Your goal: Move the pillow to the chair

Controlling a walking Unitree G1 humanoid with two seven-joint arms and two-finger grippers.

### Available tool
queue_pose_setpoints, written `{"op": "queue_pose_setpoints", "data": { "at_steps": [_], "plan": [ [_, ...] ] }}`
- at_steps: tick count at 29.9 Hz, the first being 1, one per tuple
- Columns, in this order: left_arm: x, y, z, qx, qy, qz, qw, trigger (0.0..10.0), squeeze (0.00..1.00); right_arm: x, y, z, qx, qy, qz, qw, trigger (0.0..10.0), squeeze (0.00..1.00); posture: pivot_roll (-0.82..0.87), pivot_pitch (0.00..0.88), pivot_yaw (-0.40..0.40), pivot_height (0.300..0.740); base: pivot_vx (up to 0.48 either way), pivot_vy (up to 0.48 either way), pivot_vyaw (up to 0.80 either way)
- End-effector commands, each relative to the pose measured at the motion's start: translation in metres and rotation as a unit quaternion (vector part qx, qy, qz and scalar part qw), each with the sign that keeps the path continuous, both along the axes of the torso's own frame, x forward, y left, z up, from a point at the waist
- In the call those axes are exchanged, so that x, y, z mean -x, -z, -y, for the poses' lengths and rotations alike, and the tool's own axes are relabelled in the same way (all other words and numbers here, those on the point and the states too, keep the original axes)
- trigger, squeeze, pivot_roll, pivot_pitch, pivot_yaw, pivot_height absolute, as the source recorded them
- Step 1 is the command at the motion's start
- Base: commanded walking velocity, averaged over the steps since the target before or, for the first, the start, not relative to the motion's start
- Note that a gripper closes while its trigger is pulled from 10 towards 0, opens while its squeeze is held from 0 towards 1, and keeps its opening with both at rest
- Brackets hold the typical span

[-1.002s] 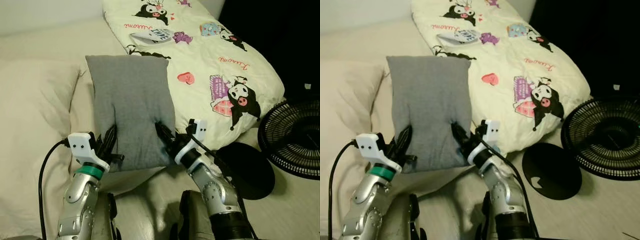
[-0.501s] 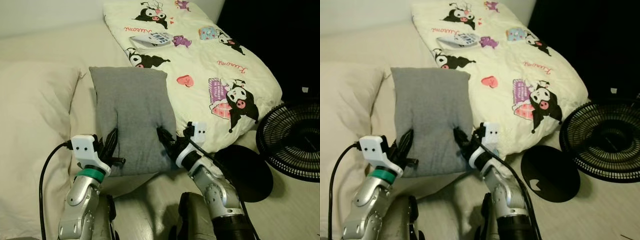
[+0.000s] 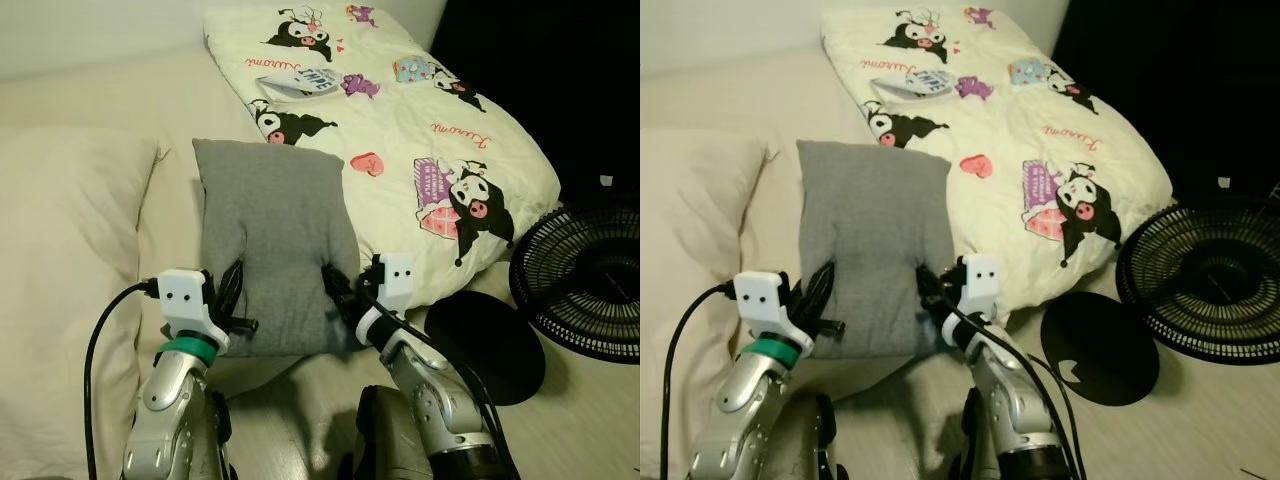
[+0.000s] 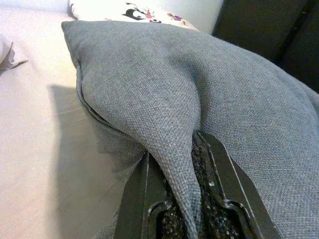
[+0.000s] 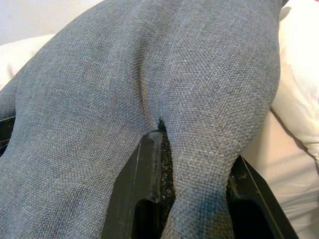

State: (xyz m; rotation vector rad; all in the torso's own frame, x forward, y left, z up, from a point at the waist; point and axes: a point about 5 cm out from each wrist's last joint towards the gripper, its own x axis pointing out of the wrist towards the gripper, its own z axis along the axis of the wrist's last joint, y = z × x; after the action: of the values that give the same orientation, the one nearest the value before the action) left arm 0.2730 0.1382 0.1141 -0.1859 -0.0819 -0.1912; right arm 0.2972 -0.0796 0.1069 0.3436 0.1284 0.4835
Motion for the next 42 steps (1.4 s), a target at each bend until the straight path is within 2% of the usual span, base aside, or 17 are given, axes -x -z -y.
{"op": "queue_pose_setpoints", "data": {
  "at_steps": [1, 10, 30, 42],
  "plan": [
    [-0.0018, -0.0041, 0.0040, -0.010, 0.006, 0.007, 1.000, 10.0, 0.00, 0.0135, 0.0080, -0.0208, -0.043, 0.001, -0.015, 0.999, 10.0, 0.00, 0.04, 0.023, 0.009, 0.580, 0.000, 0.000, 0.00],
    [-0.0042, -0.0056, 0.0068, -0.036, 0.010, 0.013, 0.999, 10.0, 0.00, 0.0156, 0.0104, -0.0170, -0.052, 0.012, -0.023, 0.998, 10.0, 0.00, 0.04, 0.018, 0.017, 0.600, 0.000, 0.000, 0.00],
    [-0.0006, -0.0003, 0.0060, -0.046, 0.003, 0.000, 0.999, 10.0, 0.00, 0.0185, 0.0116, -0.0209, -0.049, 0.001, -0.021, 0.999, 10.0, 0.00, 0.05, 0.015, 0.010, 0.645, 0.000, 0.000, 0.00],
    [0.0011, 0.0012, 0.0052, -0.051, 0.000, -0.003, 0.999, 10.0, 0.00, 0.0190, 0.0116, -0.0203, -0.054, 0.001, -0.022, 0.998, 10.0, 0.00, 0.05, 0.023, 0.007, 0.690, 0.000, 0.000, 0.00]
  ]
}}
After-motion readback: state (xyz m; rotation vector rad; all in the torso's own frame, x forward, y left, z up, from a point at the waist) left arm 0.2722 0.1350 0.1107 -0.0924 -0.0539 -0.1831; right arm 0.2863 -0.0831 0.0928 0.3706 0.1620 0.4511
